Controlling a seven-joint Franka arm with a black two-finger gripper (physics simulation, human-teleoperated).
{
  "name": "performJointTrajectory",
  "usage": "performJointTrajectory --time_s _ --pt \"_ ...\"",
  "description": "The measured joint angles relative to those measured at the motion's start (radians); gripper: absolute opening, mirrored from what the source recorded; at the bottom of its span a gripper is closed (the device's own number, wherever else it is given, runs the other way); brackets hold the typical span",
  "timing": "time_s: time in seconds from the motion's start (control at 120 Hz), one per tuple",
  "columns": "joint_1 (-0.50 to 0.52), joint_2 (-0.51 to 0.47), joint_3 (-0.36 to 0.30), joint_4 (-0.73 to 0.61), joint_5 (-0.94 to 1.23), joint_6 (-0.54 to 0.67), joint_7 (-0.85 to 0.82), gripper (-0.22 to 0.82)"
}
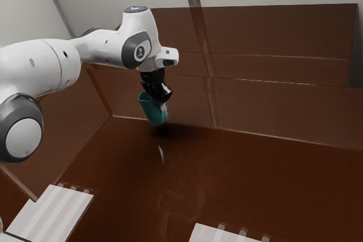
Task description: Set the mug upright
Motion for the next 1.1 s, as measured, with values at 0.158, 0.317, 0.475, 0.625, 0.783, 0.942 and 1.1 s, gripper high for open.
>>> performJointTrajectory --time_s 0.158,0.317,0.475,0.625,0.783,0.942,1.1 --pt "0.002 0.008 0.000 -0.028 0.012 0.014 -0.123 -0.17" --pt "0.004 0.013 -0.001 -0.042 0.006 0.020 -0.215 0.00" --pt "0.004 0.012 -0.001 -0.048 -0.008 0.022 -0.282 0.31" --pt "-0.009 -0.020 0.002 -0.018 -0.009 -0.004 -0.330 0.46" --pt "-0.027 -0.094 0.013 0.138 0.005 -0.164 -0.366 0.54" --pt "-0.052 -0.237 -0.041 0.178 0.045 -0.334 -0.381 0.57" --pt "-0.068 -0.281 -0.106 0.186 0.053 -0.459 -0.386 0.59"
